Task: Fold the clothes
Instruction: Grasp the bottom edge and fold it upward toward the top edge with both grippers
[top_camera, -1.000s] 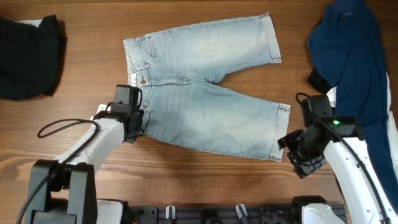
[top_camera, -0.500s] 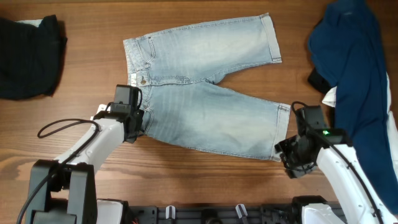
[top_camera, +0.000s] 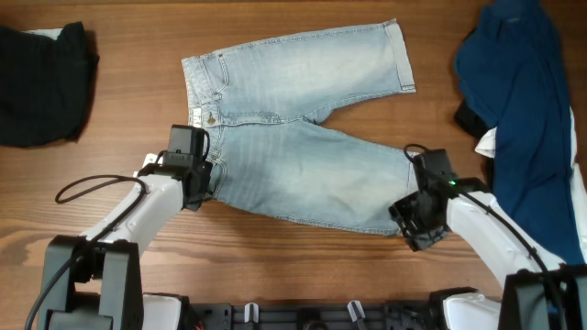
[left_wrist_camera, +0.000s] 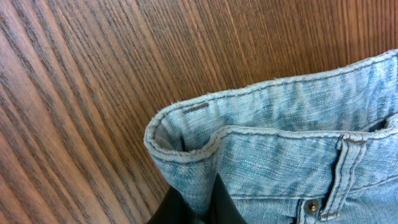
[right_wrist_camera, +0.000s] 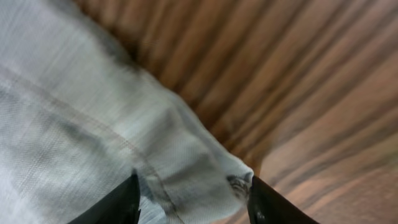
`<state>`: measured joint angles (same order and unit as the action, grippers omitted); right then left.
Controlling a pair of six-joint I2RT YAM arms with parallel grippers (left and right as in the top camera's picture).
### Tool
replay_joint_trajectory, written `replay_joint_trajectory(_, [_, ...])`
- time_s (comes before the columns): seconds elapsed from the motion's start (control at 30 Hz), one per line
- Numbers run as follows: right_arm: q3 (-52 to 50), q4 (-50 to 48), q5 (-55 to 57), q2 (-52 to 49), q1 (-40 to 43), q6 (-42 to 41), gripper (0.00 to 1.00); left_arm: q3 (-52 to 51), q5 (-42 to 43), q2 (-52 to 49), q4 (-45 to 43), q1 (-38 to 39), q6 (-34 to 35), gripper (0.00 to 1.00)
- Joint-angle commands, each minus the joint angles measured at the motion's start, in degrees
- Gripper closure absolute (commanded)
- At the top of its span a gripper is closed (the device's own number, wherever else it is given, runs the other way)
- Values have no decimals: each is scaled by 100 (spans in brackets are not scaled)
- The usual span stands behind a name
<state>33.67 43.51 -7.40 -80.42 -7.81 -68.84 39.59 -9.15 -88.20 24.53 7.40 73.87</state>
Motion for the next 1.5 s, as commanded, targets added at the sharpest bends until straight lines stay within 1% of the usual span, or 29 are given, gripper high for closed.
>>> replay_joint_trajectory(0.0, [-155,-144,-52,-551,-264,-31,56,-219,-116,-173,98,-48,33,96])
replay_joint_trajectory(0.1, [-153,-98,-46,-627,-273,-11,79,-219,-35,-170,245,-48,31,96])
replay_joint_trajectory(0.13, [-153,-81,-28,-625,-273,-7,91,-219,13,-170,334,-48,31,93])
replay_joint_trajectory(0.17, [-153,-81,-28,-625,-273,57,96,-219,31,-173,428,-48,31,93])
replay_joint_trajectory(0.2, [-153,-87,-31,-625,-273,133,96,-221,26,-173,507,-48,31,96])
replay_joint_trajectory(0.4, [-63,-48,-11,-597,-264,748,96,-219,11,-168,592,-50,31,96])
replay_joint_trajectory(0.57, [417,470,24,-352,-260,1257,96,-197,31,122,704,-55,-11,96])
replay_joint_trajectory(0.7, [990,1049,153,-52,-260,1661,96,-131,37,723,1086,-55,-72,96])
replay_joint_trajectory(0.73, [1150,1185,153,44,-260,1792,96,-81,122,977,1213,-55,-251,96])
replay_joint_trajectory(0.83, [1464,1486,168,260,-260,1888,96,81,293,1539,1585,-52,-487,96])
replay_joint_trajectory(0.93, [1740,1821,267,511,-256,1945,96,249,293,2135,2085,-52,-487,96])
replay_joint_trajectory(1.13, [2214,2708,577,1161,-160,2124,96,286,317,3163,2809,-52,-487,96])
replay_joint_trajectory(1.27, [2509,3309,704,1611,39,2308,96,286,350,3600,3272,-52,-487,96])
replay_joint_trajectory(1.47, [3038,4028,811,2205,245,2767,96,286,570,4044,3694,-52,-485,96])
